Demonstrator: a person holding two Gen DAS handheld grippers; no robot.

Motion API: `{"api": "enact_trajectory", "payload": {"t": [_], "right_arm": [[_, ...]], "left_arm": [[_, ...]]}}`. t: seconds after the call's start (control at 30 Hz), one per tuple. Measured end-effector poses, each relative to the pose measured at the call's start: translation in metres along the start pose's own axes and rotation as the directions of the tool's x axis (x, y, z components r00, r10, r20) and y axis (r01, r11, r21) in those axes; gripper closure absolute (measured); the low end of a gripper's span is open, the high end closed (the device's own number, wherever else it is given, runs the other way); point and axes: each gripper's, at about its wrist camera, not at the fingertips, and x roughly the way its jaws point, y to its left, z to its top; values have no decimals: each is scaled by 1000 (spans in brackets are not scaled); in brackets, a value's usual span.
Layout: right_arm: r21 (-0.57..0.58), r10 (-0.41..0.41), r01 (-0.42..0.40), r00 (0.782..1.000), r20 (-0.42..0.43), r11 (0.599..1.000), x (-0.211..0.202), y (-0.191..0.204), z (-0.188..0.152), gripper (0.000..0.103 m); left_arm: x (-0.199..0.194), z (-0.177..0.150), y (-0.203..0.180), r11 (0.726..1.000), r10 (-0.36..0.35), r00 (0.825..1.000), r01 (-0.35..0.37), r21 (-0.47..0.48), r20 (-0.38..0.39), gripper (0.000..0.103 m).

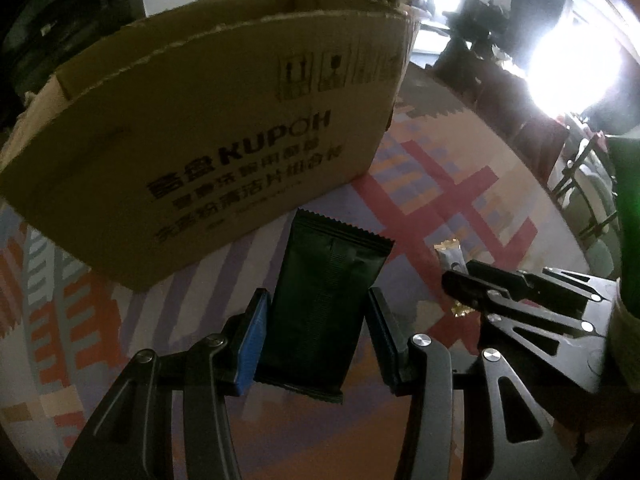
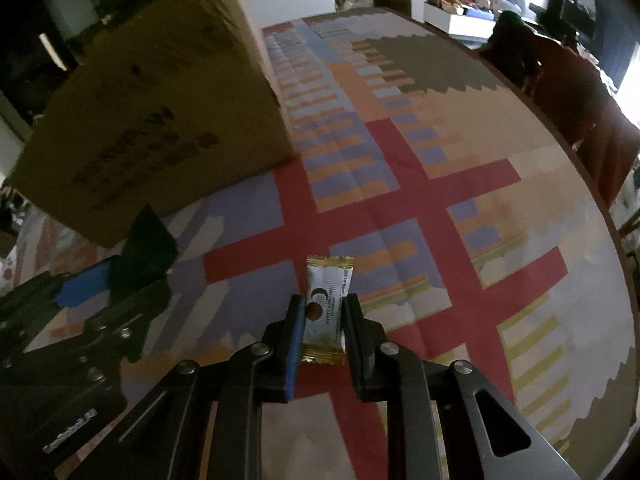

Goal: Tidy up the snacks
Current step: 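Carry the dark green bar and white-wrapped bar over the box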

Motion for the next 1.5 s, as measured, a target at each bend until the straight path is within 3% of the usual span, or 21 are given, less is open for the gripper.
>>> {"api": "enact_trajectory", "payload": {"t": [0.63, 1.07, 1.5], "right_arm": [[-86, 149, -139, 981, 126, 987, -81, 26, 7, 82], [-161, 261, -229, 940, 220, 960, -128, 48, 29, 82], [-243, 284, -215, 912, 295, 946, -146, 66, 75, 82]], "left_arm": [[-86, -6, 4, 993, 50, 986, -32, -112, 161, 55], [-159, 4, 16, 983, 128, 943, -78, -169, 308, 55], [-184, 31, 30, 970, 198, 915, -132, -203, 351, 55]]}}
